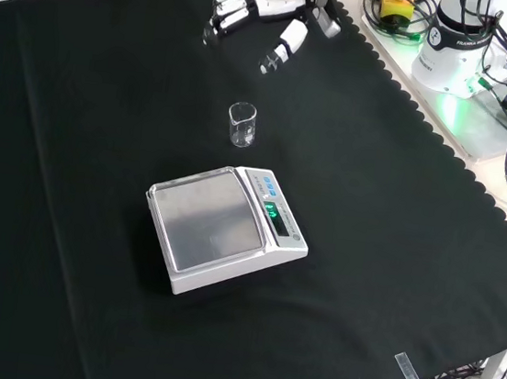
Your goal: Pick up the beaker.
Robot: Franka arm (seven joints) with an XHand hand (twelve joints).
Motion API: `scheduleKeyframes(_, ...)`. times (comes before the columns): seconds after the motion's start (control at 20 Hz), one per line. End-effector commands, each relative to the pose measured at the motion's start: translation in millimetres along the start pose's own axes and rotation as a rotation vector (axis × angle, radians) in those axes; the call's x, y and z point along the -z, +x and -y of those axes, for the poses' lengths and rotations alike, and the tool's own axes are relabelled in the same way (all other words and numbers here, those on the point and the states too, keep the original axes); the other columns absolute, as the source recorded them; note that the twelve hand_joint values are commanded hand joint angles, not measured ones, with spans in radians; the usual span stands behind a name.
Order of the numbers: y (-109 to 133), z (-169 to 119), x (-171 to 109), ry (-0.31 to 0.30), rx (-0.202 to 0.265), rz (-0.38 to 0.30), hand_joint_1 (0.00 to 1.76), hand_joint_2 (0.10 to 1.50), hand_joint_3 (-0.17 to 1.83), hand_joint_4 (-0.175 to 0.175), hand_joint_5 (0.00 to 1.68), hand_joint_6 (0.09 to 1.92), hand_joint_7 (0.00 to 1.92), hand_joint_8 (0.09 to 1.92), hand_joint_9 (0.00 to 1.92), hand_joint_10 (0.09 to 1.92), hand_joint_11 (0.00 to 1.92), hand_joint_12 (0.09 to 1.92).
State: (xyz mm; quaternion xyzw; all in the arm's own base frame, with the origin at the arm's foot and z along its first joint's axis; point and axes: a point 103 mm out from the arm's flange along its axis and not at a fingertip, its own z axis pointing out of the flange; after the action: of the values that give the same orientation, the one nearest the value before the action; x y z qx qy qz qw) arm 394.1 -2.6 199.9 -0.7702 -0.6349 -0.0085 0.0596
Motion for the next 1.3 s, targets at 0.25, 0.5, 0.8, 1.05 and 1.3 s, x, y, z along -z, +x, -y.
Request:
scheduleKeyframes(0.25,7,-12,-40,0.077,0.030,-0.029,0.29,0.91,0.20,-0.030,0.39,0.09,0.15,0.83,0.26,0.89,0.13,1.54)
scheduleKeyframes(0.5,4,-14,-51,0.107,0.033,-0.038,0.29,0.91,0.20,-0.030,0.39,0.09,0.15,0.83,0.26,0.90,0.13,1.54)
scheduleKeyframes(0.8,-4,-12,-64,0.134,0.024,-0.060,0.29,0.91,0.20,-0.030,0.39,0.09,0.15,0.83,0.26,0.90,0.13,1.54)
scheduleKeyframes(1.05,-11,-8,-83,0.146,0.025,-0.099,0.29,0.91,0.20,-0.031,0.38,0.09,0.15,0.83,0.27,0.90,0.13,1.54)
scheduleKeyframes(1.3,-12,-8,-101,0.175,0.025,-0.106,0.29,0.91,0.20,-0.032,0.37,0.09,0.14,0.83,0.27,0.90,0.14,1.54)
